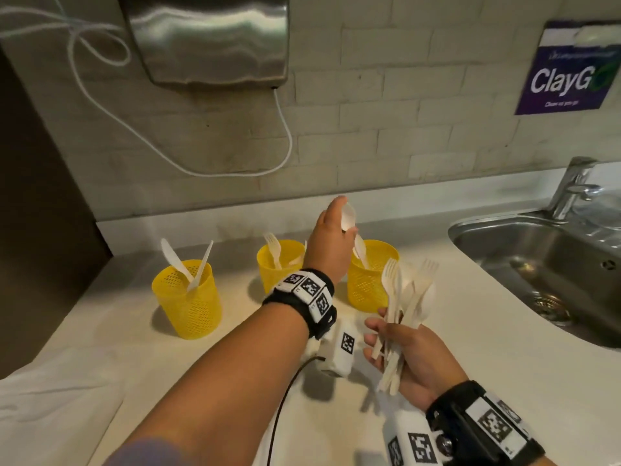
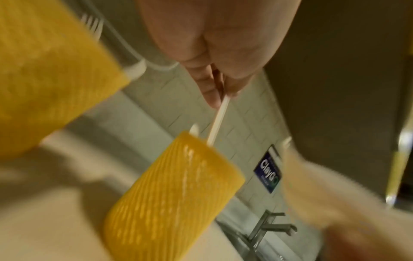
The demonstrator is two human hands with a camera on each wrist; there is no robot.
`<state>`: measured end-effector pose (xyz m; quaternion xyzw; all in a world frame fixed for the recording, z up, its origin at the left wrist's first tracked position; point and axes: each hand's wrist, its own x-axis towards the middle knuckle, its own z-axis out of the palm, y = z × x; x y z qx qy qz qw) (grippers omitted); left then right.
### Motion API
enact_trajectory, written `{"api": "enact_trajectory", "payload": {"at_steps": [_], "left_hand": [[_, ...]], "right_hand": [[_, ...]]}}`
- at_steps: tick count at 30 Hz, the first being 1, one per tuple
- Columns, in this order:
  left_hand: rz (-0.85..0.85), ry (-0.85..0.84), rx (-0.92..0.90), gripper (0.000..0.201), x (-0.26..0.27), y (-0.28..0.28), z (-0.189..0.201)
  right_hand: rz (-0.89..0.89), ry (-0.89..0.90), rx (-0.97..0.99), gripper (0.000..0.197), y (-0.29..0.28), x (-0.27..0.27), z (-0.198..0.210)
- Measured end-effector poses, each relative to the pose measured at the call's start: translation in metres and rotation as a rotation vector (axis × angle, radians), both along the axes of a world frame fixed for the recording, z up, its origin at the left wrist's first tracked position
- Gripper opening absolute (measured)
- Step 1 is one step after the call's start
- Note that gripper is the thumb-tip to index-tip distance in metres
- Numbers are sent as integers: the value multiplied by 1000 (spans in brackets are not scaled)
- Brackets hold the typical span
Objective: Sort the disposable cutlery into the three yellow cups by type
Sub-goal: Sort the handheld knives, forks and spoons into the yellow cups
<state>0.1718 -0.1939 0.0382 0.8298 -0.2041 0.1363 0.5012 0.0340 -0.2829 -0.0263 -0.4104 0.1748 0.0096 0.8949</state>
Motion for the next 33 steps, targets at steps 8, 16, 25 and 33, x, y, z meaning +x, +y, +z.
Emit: {"api": "enact_trajectory", "payload": {"at_steps": [8,16,25,33], "left_hand": [[-21,-10,172,47,0,3,-12],[-386,660,-122,7,-54,60,-27],[-47,483,-452,13,-42,108,-5],[310,84,-260,6,23,126,39]], "right_hand": [[44,-32,-50,23,-12,-3,2],[244,-86,-106,19,29,9,7],[138,24,-30,17,53,23,-9],[99,-13,-26,13,48,17,1]]}}
